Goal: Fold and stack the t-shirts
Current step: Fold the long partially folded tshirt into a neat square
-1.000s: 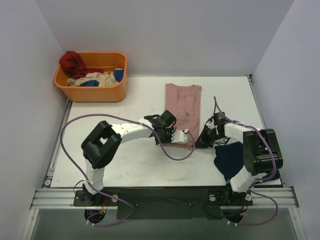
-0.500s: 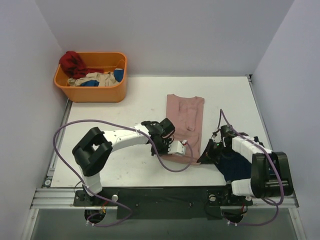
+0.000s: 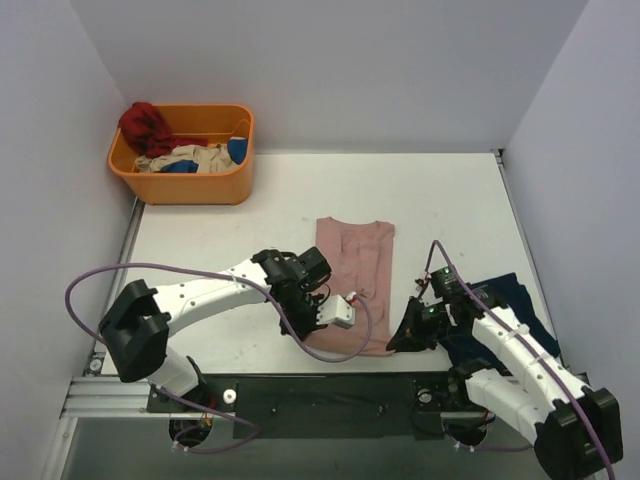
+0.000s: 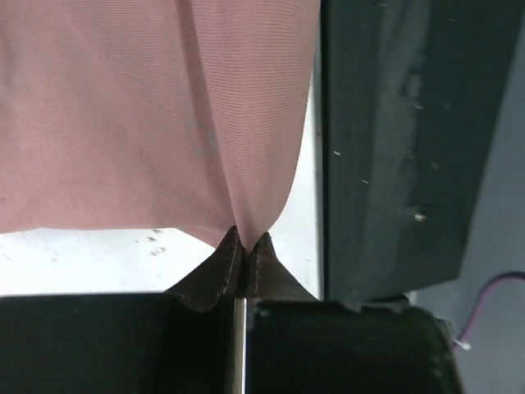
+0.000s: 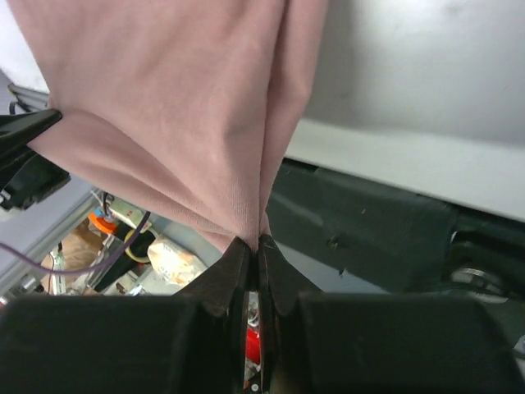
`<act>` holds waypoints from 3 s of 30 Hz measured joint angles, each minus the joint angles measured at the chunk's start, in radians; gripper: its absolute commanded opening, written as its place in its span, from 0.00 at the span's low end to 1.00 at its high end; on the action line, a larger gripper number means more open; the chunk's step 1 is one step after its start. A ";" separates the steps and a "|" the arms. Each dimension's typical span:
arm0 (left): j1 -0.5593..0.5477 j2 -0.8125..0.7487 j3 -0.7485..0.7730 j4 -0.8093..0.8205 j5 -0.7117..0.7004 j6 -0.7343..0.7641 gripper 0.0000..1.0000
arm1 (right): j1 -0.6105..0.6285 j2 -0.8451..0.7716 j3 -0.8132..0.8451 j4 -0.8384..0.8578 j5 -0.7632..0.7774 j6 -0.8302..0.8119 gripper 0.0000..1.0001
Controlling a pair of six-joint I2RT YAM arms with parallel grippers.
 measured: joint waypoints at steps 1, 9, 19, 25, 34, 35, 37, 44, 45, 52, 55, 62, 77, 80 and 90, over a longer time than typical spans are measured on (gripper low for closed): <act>-0.001 -0.022 0.003 -0.027 0.012 -0.005 0.00 | 0.021 -0.029 0.016 -0.025 -0.002 0.013 0.00; -0.050 -0.120 0.050 -0.228 0.150 0.029 0.00 | 0.229 -0.122 0.158 -0.268 -0.021 0.108 0.00; 0.244 -0.033 0.314 -0.356 0.281 0.105 0.00 | 0.141 0.091 0.444 -0.418 -0.037 -0.017 0.00; 0.384 0.197 0.519 -0.360 0.282 0.111 0.00 | -0.066 0.423 0.665 -0.373 -0.003 -0.187 0.00; 0.450 0.494 0.789 -0.370 0.188 -0.006 0.00 | -0.167 0.756 0.833 -0.246 0.021 -0.254 0.00; 0.453 0.528 0.822 -0.371 0.178 -0.021 0.00 | -0.172 0.785 0.850 -0.234 0.026 -0.251 0.00; 0.457 0.597 0.893 -0.370 0.159 -0.057 0.00 | -0.177 0.838 0.883 -0.209 0.043 -0.246 0.00; 0.461 0.758 1.038 -0.374 0.153 -0.112 0.00 | -0.195 0.926 0.930 -0.155 0.112 -0.213 0.00; 0.461 0.775 1.051 -0.375 0.154 -0.120 0.00 | -0.197 0.927 0.930 -0.148 0.118 -0.207 0.00; 0.461 0.858 1.118 -0.363 0.154 -0.187 0.43 | -0.222 0.975 0.934 -0.071 0.162 -0.136 0.21; 0.463 0.864 1.118 -0.327 0.147 -0.227 0.57 | -0.237 1.027 0.944 -0.045 0.206 -0.114 0.32; 0.500 0.858 1.122 -0.174 0.118 -0.340 0.74 | -0.272 1.094 1.037 -0.027 0.307 -0.113 0.39; 0.455 0.542 0.682 0.099 0.130 -0.457 0.72 | -0.049 0.800 0.750 0.022 0.428 -0.206 0.44; 0.467 0.566 0.648 0.138 0.119 -0.483 0.74 | -0.061 0.806 0.702 0.020 0.438 -0.212 0.38; 0.477 0.621 0.605 0.288 0.149 -0.541 0.58 | -0.093 0.825 0.687 0.135 0.391 -0.258 0.42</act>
